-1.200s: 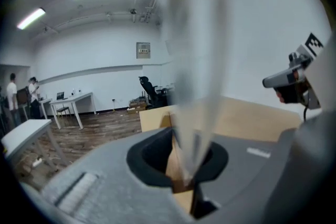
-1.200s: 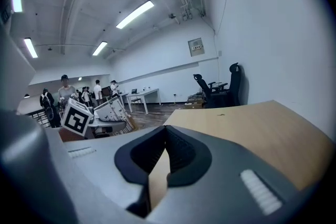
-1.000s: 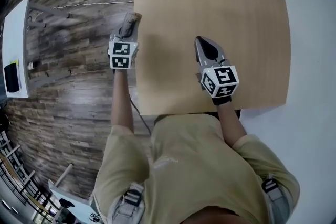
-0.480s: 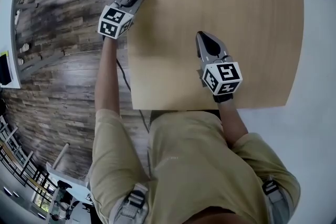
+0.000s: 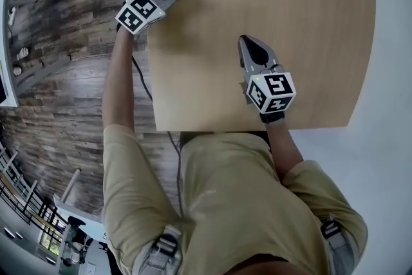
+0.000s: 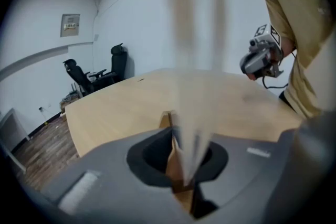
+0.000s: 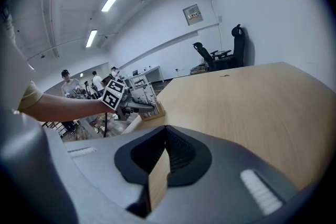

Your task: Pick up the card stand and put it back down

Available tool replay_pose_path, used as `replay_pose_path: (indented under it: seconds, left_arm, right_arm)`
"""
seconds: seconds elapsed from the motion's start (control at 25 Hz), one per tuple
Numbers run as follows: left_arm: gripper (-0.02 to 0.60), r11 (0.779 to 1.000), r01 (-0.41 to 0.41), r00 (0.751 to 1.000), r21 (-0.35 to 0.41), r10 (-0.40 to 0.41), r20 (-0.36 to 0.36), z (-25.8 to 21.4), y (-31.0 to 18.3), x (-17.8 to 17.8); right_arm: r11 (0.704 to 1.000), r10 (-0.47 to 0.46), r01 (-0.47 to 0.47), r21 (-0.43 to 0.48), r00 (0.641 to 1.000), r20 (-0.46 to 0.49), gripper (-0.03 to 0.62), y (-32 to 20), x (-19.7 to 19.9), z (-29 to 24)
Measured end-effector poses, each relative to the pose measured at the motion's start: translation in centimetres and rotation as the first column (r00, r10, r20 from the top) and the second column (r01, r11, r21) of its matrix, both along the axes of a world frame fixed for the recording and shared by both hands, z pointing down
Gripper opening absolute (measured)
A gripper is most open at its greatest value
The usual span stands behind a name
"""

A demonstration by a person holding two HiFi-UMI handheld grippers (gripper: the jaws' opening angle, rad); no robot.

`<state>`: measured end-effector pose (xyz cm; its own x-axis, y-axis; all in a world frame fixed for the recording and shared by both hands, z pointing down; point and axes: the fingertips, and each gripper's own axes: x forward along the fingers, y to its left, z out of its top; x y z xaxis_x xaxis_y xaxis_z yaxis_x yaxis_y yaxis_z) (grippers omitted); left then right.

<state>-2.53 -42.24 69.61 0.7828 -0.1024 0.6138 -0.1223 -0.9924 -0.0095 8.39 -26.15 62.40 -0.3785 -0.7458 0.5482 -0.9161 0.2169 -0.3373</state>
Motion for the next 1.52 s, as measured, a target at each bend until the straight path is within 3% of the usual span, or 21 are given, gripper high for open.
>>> replay_pose_path:
  seconds: [0.08,0.16,0.36,0.52,0.68,0.92,1.2,1.52]
  left_arm:
    - [0.035,0.999,-0.041,0.999,0.001,0.041,0.009,0.1,0.6,0.2]
    - [0.044,1.0,-0.028,0.999,0.001,0.028,0.018,0.3,0.7,0.0]
    - [0.318,0.994,0.104,0.994,-0.028,-0.103,0.023,0.8,-1.0,-1.3]
    - [0.397,0.986,0.163,0.986,-0.035,-0.162,0.028,0.1,-0.8,-3.2]
    - [0.402,0.967,0.248,0.969,-0.056,-0.248,-0.008,-2.2,-0.2,-5.2]
    - [0.39,0.92,0.385,0.915,-0.074,-0.391,-0.098,-7.1,2.4,-8.3]
    - [0.299,0.896,0.444,0.872,-0.036,-0.441,-0.211,-13.5,7.6,-9.1]
    - [0.161,0.835,0.549,0.793,-0.035,-0.534,-0.293,-19.8,15.2,-8.8]
  right_arm:
    - [1.0,0.0,0.0,0.002,1.0,0.0,0.003,0.2,-0.1,-0.1]
    - [1.0,-0.002,0.002,0.001,1.0,0.002,0.003,0.4,-0.2,-0.1]
    - [1.0,-0.002,0.002,-0.017,1.0,0.002,0.003,0.8,-0.5,1.1]
    - [1.0,0.005,-0.005,-0.009,1.0,0.003,0.003,1.4,-1.0,0.8]
    - [1.0,0.008,-0.008,0.018,1.0,0.004,0.003,1.4,-1.7,-0.7]
    - [0.996,0.022,-0.023,0.088,1.0,0.009,0.003,1.4,-3.2,-4.2]
    - [0.985,0.024,-0.027,0.172,1.0,0.021,0.003,3.2,-5.6,-8.7]
    - [0.958,0.01,-0.018,0.285,1.0,0.029,0.003,6.3,-8.3,-14.9]
